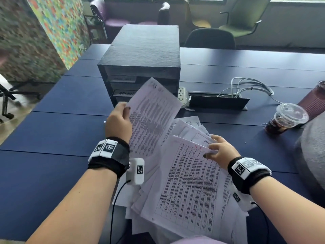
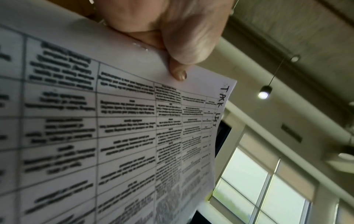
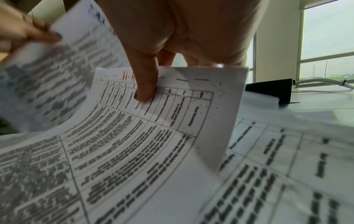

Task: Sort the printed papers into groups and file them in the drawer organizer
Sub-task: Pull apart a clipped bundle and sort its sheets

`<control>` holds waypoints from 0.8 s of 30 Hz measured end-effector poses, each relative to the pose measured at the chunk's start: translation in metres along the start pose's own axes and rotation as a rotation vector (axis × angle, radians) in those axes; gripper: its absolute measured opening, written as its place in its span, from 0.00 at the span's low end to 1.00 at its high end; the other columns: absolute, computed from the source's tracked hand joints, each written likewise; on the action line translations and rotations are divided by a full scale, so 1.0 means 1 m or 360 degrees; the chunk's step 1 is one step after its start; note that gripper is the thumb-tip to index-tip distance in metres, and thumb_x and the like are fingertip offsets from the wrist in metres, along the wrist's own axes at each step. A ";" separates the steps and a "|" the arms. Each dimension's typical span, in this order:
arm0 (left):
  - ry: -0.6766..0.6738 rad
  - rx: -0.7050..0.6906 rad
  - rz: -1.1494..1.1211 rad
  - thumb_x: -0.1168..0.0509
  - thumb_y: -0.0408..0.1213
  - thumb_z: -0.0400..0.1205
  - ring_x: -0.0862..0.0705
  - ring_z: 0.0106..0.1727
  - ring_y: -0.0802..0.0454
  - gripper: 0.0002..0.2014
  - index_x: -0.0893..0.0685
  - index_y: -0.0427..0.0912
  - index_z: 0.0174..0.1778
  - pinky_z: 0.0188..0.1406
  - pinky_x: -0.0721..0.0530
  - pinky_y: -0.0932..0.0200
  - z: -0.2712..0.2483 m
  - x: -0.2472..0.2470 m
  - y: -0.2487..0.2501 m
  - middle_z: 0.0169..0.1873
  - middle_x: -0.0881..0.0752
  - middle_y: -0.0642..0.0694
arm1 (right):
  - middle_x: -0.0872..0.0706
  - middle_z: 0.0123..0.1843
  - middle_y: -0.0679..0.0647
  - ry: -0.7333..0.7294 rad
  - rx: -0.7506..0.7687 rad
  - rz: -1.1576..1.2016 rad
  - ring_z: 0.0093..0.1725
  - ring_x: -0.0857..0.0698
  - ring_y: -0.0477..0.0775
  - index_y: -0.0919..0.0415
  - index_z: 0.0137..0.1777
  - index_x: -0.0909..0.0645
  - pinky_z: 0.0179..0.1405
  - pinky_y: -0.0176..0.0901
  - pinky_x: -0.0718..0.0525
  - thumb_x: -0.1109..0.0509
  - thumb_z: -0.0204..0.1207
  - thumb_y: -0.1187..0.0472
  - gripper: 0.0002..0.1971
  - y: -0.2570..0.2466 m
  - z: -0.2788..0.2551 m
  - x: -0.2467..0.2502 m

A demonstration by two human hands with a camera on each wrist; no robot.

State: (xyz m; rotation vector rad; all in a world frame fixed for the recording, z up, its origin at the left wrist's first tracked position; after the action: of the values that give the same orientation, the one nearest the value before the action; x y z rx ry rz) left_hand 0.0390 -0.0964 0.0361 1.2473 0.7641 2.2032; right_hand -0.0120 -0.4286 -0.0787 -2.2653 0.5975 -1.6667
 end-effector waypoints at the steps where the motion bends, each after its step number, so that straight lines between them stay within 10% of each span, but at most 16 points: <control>1: 0.0073 -0.0036 -0.0032 0.42 0.35 0.86 0.16 0.45 0.35 0.11 0.17 0.35 0.56 0.39 0.28 0.58 0.003 0.008 0.006 0.44 0.13 0.34 | 0.39 0.81 0.46 0.0003 0.0006 -0.0039 0.74 0.30 0.54 0.43 0.42 0.14 0.76 0.52 0.34 0.23 0.69 0.49 0.04 0.001 -0.001 0.000; 7: 0.0344 -0.0090 -0.0225 0.43 0.35 0.87 0.29 0.37 0.62 0.10 0.20 0.33 0.53 0.36 0.37 0.68 0.012 0.037 0.031 0.40 0.22 0.48 | 0.20 0.66 0.46 0.0066 0.0022 -0.0060 0.63 0.22 0.53 0.53 0.63 0.18 0.67 0.46 0.27 0.30 0.76 0.51 0.16 0.003 -0.012 0.004; 13: 0.0066 0.0113 -0.0480 0.43 0.38 0.86 0.27 0.34 0.57 0.06 0.22 0.43 0.47 0.36 0.31 0.63 0.003 0.007 0.018 0.36 0.20 0.52 | 0.17 0.62 0.56 0.0205 -0.0004 0.0291 0.64 0.21 0.58 0.60 0.66 0.21 0.68 0.53 0.27 0.30 0.77 0.60 0.18 0.015 -0.016 0.028; 18: -0.0294 0.0477 -0.0708 0.42 0.40 0.85 0.17 0.51 0.47 0.10 0.19 0.39 0.55 0.58 0.21 0.51 -0.028 -0.042 -0.011 0.49 0.13 0.44 | 0.15 0.43 0.67 0.0210 0.0143 0.0641 0.41 0.19 0.58 0.57 0.45 0.18 0.50 0.55 0.20 0.30 0.75 0.69 0.06 0.012 -0.019 0.051; 21: -0.0326 0.0535 -0.0825 0.41 0.38 0.83 0.25 0.37 0.52 0.08 0.23 0.44 0.39 0.45 0.27 0.55 -0.038 -0.053 -0.015 0.34 0.21 0.51 | 0.20 0.35 0.60 0.0150 0.0192 0.0720 0.36 0.25 0.54 0.54 0.39 0.22 0.39 0.51 0.24 0.32 0.74 0.69 0.09 0.007 -0.020 0.063; 24: -0.0272 0.0602 -0.1170 0.40 0.35 0.85 0.20 0.40 0.57 0.08 0.19 0.49 0.43 0.46 0.21 0.60 -0.036 -0.049 -0.001 0.39 0.16 0.53 | 0.21 0.33 0.56 0.0152 0.0249 0.0721 0.34 0.26 0.53 0.59 0.38 0.22 0.37 0.45 0.26 0.33 0.72 0.73 0.09 0.000 -0.020 0.071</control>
State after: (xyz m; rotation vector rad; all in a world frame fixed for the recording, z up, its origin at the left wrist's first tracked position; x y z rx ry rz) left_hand 0.0305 -0.1356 -0.0089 1.0602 1.3504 1.3823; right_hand -0.0130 -0.4622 -0.0127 -1.7816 0.8900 -1.5347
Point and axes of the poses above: each hand's wrist, its own z-axis towards the middle knuckle, its own x-axis out of the back of the hand, y = z × x, the point moved 6 cm from there along z, towards the middle knuckle
